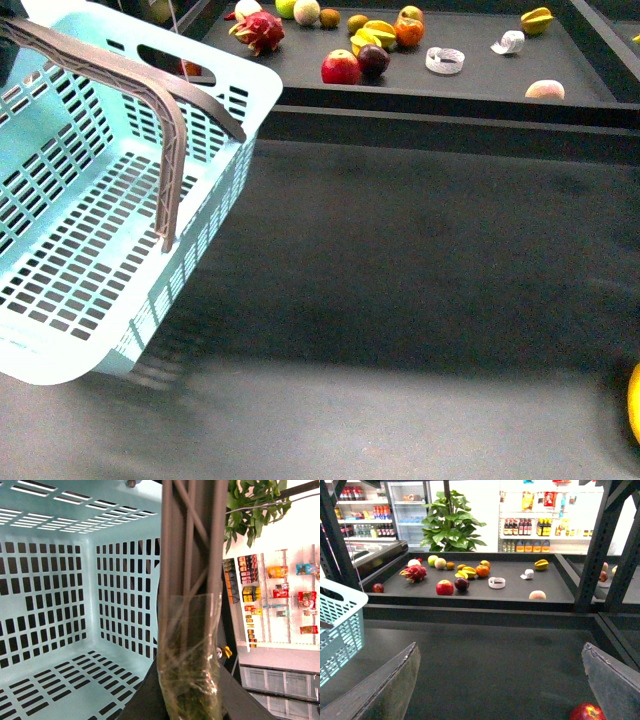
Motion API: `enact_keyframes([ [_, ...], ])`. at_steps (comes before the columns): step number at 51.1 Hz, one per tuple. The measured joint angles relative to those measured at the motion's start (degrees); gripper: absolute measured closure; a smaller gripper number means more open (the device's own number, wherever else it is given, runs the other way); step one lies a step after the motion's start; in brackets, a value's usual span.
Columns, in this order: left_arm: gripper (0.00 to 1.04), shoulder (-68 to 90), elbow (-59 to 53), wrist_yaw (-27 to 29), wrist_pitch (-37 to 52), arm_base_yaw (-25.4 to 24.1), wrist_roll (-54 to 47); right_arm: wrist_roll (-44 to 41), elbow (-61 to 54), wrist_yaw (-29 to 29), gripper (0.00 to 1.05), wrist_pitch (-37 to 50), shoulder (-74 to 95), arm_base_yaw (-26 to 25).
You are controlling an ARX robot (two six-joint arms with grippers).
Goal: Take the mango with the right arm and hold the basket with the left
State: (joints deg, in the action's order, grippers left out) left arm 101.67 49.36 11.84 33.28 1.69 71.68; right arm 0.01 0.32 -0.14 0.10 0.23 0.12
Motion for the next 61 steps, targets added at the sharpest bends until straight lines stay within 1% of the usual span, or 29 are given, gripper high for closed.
enact_keyframes([
  [9, 0.96, -9.09, -4.52, 0.17, -2.45, 1.70, -1.29, 0.00, 0.00, 0.02, 0.08, 0.00, 0.02, 0.00],
  [14, 0.96, -13.55, -6.36, 0.35, -3.04, 3.61, -3.34, -0.02, 0.00, 0.00, 0.08, 0.00, 0.02, 0.00],
  [19, 0.96, -17.03, -7.78, 0.66, -2.75, 7.41, -9.14, -0.02, 0.00, 0.00, 0.08, 0.00, 0.02, 0.00],
  [22, 0.96, -17.66, -8.35, 0.35, -1.01, 9.88, -13.53, -0.02, 0.00, 0.00, 0.08, 0.00, 0.02, 0.00],
  [26, 0.96, -17.68, -8.92, -0.44, 1.55, 12.20, -16.70, -0.02, 0.00, 0.00, 0.08, 0.00, 0.02, 0.00],
  [38, 0.96, -14.51, -9.18, -5.75, 8.13, 17.84, -24.59, -0.02, 0.00, 0.00, 0.08, 0.00, 0.02, 0.00],
  [42, 0.96, -11.91, -9.16, -7.96, 10.34, 19.50, -26.75, -0.02, 0.00, 0.00, 0.08, 0.00, 0.02, 0.00],
  [53, 0.96, -4.87, -8.74, -11.58, 14.01, 22.77, -31.12, -0.02, 0.00, 0.00, 0.08, 0.00, 0.02, 0.00],
  [61, 0.96, -2.97, -8.63, -11.45, 14.78, 25.79, -33.16, -0.02, 0.00, 0.00, 0.08, 0.00, 0.02, 0.00],
])
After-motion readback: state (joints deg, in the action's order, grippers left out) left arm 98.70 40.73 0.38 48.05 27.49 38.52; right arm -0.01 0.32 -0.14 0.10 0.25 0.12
